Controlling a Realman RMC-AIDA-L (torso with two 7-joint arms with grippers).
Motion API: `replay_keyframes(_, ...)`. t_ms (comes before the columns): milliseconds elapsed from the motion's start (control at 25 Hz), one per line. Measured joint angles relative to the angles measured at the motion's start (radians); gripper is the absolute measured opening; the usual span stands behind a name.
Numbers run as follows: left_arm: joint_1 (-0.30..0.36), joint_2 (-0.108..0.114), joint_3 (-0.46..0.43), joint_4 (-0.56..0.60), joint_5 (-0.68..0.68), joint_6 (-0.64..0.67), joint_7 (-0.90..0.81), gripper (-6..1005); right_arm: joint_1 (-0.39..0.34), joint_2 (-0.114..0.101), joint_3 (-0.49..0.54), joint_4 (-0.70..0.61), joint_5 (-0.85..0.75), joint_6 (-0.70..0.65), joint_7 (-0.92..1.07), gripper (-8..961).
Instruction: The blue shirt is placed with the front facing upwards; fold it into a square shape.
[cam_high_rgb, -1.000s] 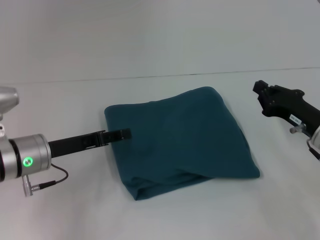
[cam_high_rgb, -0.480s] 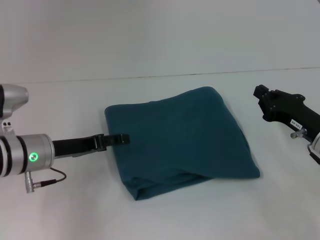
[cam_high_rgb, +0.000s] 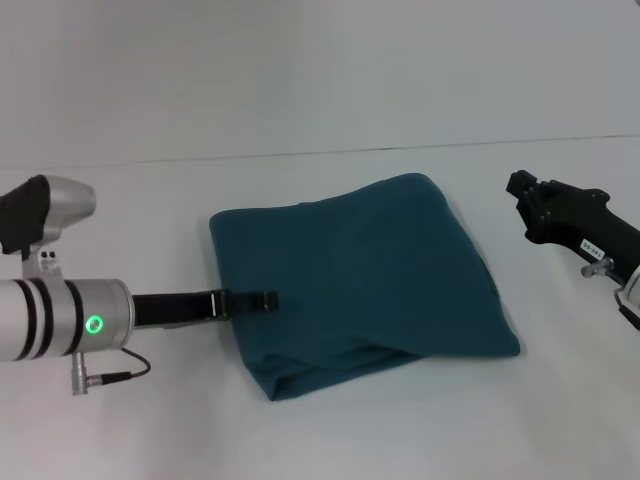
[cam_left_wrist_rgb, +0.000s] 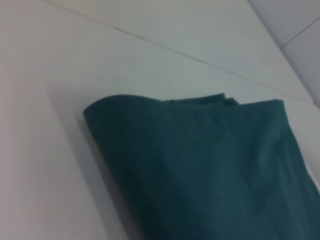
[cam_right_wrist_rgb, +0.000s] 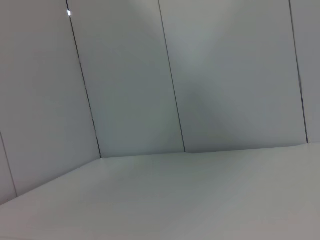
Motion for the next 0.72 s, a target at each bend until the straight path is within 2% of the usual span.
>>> replay_keyframes(280, -0.003, -0.015, -0.001, -0.01, 0.046, -0.01, -0.007, 948, 0.0, 0.0, -0.007, 0.003, 0.0, -0.002, 0.001, 43)
replay_keyframes(600, -0.004, -0.014, -0.001, -0.029, 0.07, 0.008, 0.002, 899, -0.002, 0.0, -0.007, 0.009, 0.0, -0.005, 0.004, 61)
replay_keyframes(720, -0.011, -0.016, -0.001, -0.03, 0.091, 0.013, 0.002, 679, -0.002, 0.0, -0.007, 0.009, 0.0, -0.01, 0.004, 68)
